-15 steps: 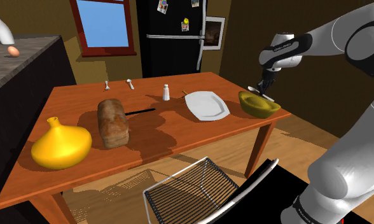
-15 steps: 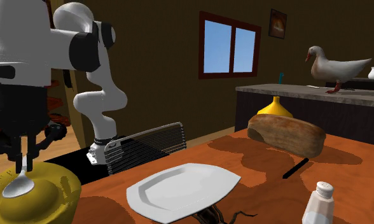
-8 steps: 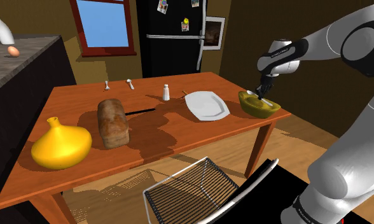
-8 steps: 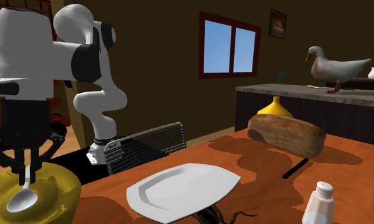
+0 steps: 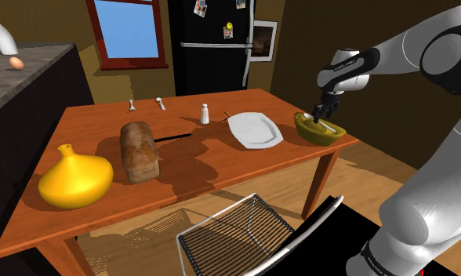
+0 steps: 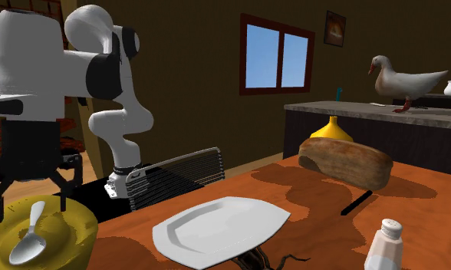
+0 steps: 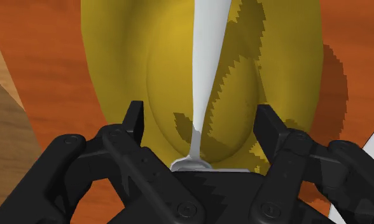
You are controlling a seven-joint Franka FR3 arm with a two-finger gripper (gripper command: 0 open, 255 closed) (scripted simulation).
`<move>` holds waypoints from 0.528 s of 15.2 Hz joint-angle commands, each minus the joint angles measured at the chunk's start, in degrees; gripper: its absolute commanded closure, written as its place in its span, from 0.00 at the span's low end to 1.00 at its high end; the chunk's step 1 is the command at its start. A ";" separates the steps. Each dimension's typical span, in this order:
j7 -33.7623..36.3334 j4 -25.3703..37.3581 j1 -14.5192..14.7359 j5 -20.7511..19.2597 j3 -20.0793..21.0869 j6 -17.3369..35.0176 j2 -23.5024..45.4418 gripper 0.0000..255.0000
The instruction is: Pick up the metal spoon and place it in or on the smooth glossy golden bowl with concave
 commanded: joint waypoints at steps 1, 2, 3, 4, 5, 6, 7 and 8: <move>0.00 0.00 0.00 0.00 0.00 0.00 0.00 0.00; 0.00 0.00 0.00 0.00 0.00 0.00 0.00 0.00; 0.00 0.00 0.00 0.00 0.00 0.00 0.00 0.00; 0.25 0.62 0.11 -0.35 0.10 -1.76 -1.17 0.00; 0.47 1.31 0.23 -0.66 0.22 -3.54 -2.27 0.00; 0.68 2.09 0.33 -0.93 0.35 -5.33 -3.31 0.00; 0.82 2.75 0.40 -1.12 0.47 -6.75 -4.07 0.00; 0.82 2.75 0.40 -1.12 0.48 -6.75 -4.07 0.00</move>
